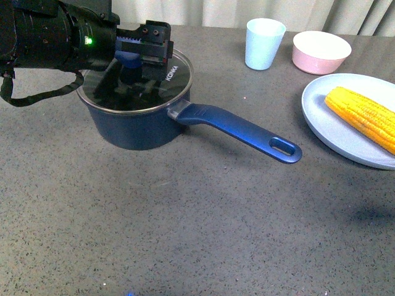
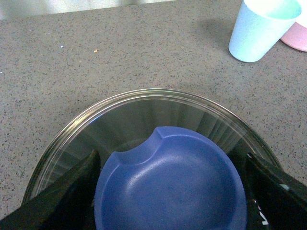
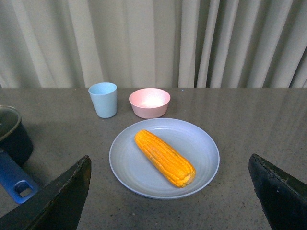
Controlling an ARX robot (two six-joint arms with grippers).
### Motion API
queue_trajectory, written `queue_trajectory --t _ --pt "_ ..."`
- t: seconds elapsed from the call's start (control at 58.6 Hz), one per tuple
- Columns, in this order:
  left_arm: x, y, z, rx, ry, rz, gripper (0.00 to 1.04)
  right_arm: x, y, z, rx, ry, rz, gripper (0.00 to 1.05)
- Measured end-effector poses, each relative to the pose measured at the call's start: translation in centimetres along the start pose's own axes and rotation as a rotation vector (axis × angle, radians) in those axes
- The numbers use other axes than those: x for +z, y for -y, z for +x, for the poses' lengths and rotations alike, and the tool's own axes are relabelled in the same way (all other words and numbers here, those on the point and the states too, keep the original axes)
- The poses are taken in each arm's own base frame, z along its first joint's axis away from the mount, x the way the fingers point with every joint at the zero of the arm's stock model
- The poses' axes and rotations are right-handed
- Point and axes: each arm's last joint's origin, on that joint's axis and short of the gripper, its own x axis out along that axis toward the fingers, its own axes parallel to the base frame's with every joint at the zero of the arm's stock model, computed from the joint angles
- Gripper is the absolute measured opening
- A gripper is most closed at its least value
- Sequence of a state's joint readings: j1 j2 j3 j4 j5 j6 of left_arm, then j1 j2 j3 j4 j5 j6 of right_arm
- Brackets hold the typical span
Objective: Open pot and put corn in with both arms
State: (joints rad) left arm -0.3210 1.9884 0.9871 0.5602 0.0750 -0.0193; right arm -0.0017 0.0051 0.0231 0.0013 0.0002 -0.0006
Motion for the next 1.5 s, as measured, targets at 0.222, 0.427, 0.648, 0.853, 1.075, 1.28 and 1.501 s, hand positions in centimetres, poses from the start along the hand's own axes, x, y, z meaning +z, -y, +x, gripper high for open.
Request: queue_trajectory --t 0.222,0.427,0.648,0.853,1.075,1.28,1.501 --pt "0.3 0.1 -0.2 0.022 0.0 0.01 0.6 0.0 0.0 0.0 0.0 0.0 0.0 0.96" --pt "3.9 -0.6 -2.9 0.041 0.09 -0.004 0.6 0.0 0.0 0.0 0.0 0.0 0.0 0.96" --pt "4.5 -7.0 -5.6 0.178 0.137 -0.047 0.6 0.0 0.0 0.0 0.0 0.0 0.0 0.96" --pt "2.9 -13.4 -6.6 0.357 0.159 -0.072 0.6 0.0 0.0 0.0 0.0 0.0 0.0 0.96" --pt "-1.6 -16.0 -5.8 0.416 0.088 -0.118 0.6 0.0 0.0 0.0 0.0 0.0 0.0 0.96" --pt "-4.0 -16.1 -4.8 0.41 0.053 -0.133 0.6 0.0 0.0 0.0 0.0 0.0 0.0 0.96" --pt "-5.7 -15.7 -3.9 0.391 0.027 -0.139 0.6 0.0 0.0 0.0 0.0 0.0 0.0 0.96"
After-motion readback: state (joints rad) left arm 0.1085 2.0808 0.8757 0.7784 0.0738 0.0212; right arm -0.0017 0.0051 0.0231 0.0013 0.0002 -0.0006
